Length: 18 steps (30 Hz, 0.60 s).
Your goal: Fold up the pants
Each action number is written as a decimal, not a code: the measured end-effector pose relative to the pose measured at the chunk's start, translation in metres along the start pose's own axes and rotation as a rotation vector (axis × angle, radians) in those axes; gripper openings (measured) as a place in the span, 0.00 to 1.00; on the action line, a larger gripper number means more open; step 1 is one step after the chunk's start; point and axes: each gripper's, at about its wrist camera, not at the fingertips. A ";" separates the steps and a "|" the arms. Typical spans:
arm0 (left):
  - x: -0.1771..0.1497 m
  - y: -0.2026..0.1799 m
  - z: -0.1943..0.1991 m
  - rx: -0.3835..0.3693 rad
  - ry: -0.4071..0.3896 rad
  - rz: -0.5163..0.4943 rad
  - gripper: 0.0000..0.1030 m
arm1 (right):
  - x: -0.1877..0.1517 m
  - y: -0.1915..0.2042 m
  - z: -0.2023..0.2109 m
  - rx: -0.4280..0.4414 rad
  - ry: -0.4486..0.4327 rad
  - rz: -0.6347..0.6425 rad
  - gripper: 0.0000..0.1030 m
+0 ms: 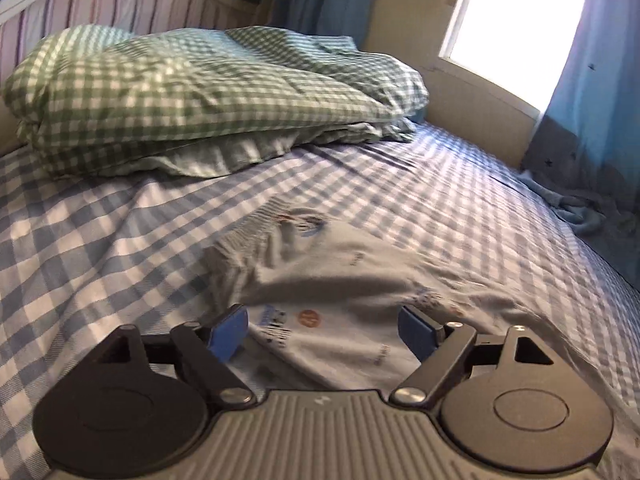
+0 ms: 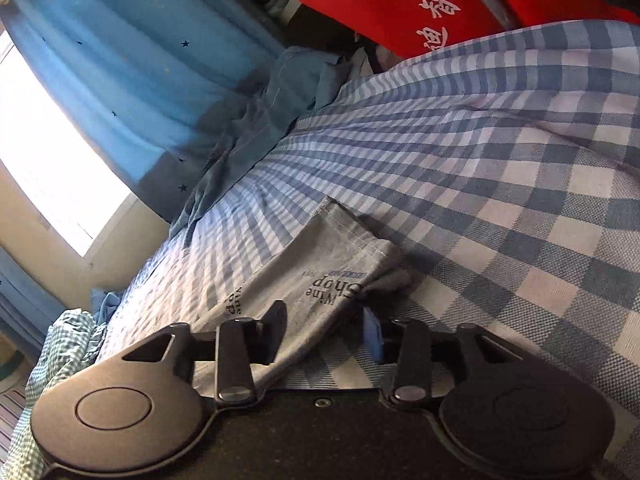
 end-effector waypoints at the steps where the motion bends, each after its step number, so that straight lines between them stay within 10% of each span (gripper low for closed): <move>1: -0.002 -0.018 -0.001 -0.030 0.011 -0.032 0.90 | -0.001 0.002 0.000 0.004 -0.004 0.005 0.53; 11: -0.074 -0.242 -0.049 -0.457 0.184 -0.351 0.95 | 0.003 -0.006 -0.005 0.036 -0.042 -0.057 0.55; 18: -0.164 -0.391 -0.076 -0.741 0.275 -0.659 0.95 | 0.003 -0.019 -0.008 0.003 -0.061 -0.141 0.31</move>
Point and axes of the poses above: each gripper's, at about its wrist camera, not at the fingertips, and z roughly against the way its jaws point, y to its left, x to its top, and after that the axes turned 12 degrees about -x, right-handed
